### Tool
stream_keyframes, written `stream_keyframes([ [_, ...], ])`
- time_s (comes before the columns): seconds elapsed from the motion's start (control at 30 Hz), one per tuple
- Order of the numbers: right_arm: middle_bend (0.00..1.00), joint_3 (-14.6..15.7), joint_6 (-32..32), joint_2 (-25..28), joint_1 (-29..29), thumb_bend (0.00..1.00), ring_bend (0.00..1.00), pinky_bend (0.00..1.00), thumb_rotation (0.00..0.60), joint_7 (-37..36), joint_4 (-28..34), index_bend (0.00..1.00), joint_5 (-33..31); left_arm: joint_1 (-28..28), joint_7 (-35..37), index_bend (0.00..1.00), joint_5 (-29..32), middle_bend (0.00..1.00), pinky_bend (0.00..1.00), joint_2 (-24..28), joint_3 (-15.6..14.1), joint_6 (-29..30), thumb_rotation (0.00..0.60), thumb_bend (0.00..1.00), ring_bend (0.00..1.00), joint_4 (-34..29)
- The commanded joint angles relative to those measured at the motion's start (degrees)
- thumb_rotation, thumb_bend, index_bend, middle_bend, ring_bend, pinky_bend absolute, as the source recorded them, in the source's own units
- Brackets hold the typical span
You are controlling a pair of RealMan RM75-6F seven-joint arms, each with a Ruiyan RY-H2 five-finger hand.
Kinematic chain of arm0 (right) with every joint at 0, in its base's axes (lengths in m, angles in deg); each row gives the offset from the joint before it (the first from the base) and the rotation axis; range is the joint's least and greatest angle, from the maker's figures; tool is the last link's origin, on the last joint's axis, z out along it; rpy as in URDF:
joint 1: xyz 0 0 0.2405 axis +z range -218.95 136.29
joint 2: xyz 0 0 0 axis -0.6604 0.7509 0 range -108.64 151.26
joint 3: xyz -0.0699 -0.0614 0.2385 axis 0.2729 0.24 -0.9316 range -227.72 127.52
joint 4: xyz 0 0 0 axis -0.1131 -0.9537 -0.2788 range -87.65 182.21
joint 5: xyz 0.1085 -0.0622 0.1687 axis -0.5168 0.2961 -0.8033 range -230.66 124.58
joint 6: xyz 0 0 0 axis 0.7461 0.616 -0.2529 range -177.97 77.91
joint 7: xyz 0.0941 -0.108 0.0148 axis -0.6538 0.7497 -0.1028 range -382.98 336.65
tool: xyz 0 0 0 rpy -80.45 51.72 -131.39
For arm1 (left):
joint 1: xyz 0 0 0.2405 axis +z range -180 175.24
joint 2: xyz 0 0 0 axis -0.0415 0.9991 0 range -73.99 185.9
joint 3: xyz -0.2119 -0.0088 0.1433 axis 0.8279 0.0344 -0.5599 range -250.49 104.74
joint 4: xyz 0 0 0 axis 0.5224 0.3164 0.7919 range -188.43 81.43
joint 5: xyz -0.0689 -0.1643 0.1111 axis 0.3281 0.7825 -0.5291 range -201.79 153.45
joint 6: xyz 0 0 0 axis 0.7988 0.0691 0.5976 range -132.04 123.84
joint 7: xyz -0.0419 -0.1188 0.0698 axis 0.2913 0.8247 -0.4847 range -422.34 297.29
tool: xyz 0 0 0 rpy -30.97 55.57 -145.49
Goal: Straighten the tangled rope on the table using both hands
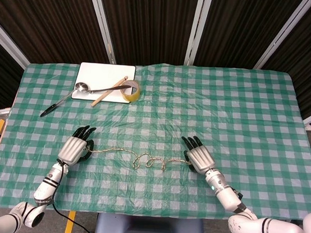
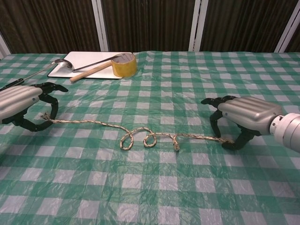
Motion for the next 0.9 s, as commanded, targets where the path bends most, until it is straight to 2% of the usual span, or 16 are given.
stream_keyframes([
  [0.03,0.00,0.30,0.19,0.16,0.25,0.38,0.00,0.00,0.600,0.14,-0.08,0.68,-0.52,0.00,-0.13,0.64,-0.04,0.08,0.11,0.02,-0.01,0.03,0.600,0.42,0.00,0.00],
  [0.27,0.00,1.13,0.24,0.17,0.98,0.39,0.00,0.00,0.600,0.88,-0.61,0.67,-1.67,-0.02,-0.47,0.64,-0.04,0.08,0.11,-0.01,0.12,0.12,0.600,0.42,0.00,-0.08],
  [0.57,0.00,1.76,1.53,0.97,1.17,0.39,0.00,0.00,0.600,-1.52,-0.43,0.59,-0.63,-0.02,-0.42,0.65,0.09,0.08,0.11,0.08,0.29,0.07,0.600,0.42,0.00,-0.02],
  [0.77,0.01,2.47,0.80,0.66,1.75,0.39,0.00,0.00,0.600,-0.70,-1.28,0.63,-1.72,-0.10,-0.43,0.65,-0.03,0.08,0.11,-0.06,0.29,0.10,0.600,0.42,0.00,0.18],
  [0.9,0.06,2.74,0.31,0.86,2.26,0.40,0.00,0.00,0.600,-0.01,-1.20,0.69,-2.41,-0.01,-0.15,0.65,-0.07,0.08,0.11,-0.12,0.41,0.49,0.600,0.42,0.00,0.38],
])
